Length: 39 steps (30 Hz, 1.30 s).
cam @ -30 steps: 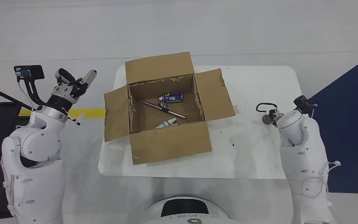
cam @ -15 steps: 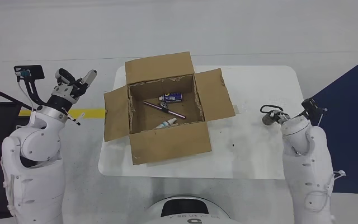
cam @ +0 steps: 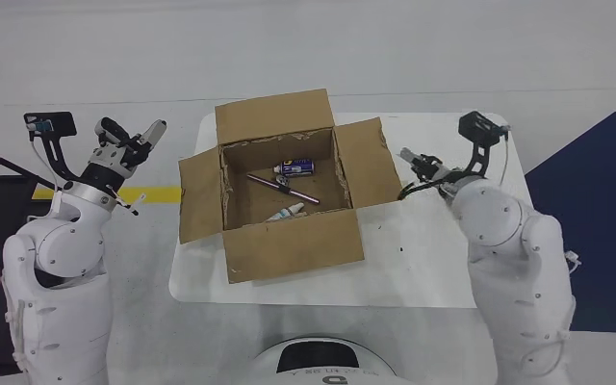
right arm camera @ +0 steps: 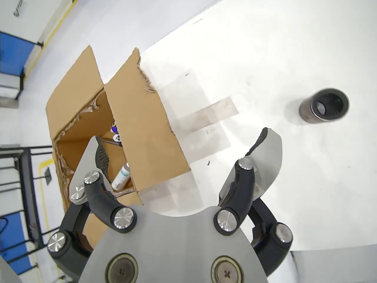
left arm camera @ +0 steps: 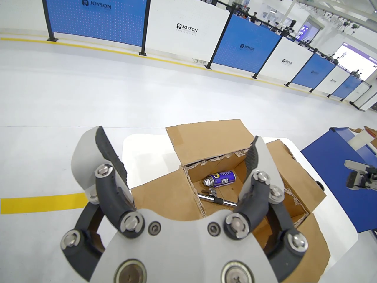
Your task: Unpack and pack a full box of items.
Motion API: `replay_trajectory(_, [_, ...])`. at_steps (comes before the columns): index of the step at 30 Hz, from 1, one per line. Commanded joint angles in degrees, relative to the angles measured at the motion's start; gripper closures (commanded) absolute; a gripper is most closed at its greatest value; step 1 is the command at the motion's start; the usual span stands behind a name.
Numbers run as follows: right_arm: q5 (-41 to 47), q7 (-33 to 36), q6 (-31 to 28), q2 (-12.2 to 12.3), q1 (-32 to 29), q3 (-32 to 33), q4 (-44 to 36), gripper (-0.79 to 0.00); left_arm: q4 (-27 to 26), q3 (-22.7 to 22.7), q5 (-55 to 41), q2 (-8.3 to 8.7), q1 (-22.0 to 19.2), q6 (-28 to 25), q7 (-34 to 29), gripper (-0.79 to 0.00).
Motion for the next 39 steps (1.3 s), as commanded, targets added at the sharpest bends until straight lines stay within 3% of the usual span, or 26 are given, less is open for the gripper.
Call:
replay_trajectory(1, [-1.80, 0.44, -0.38, -0.01, 1.28, -0.95, 0.94, -0.785, 0.00, 0.00, 0.00, 0.00, 0.00, 0.00, 0.00, -0.785])
replay_trajectory(15, [-1.80, 0.44, -0.38, -0.01, 1.28, -0.95, 0.94, -0.785, 0.00, 0.00, 0.00, 0.00, 0.00, 0.00, 0.00, -0.785])
replay_trajectory(19, [4.26, -5.67, -9.42, -0.36, 3.32, -3.03, 2.05, -0.785, 0.00, 0.00, 0.00, 0.00, 0.00, 0.00, 0.00, -0.785])
replay_trajectory(25, [14.10, -10.47, -21.28, -1.79, 11.62, -13.34, 6.79, -0.785, 0.00, 0.00, 0.00, 0.00, 0.00, 0.00, 0.00, -0.785])
replay_trajectory(33, [17.89, -14.10, -25.11, -5.74, 23.91, -32.28, 19.02, -0.785, 0.00, 0.00, 0.00, 0.00, 0.00, 0.00, 0.00, -0.785])
replay_trajectory(39, [18.56, -14.54, -25.15, -6.00, 24.38, -32.87, 19.58, -0.785, 0.00, 0.00, 0.00, 0.00, 0.00, 0.00, 0.00, -0.785])
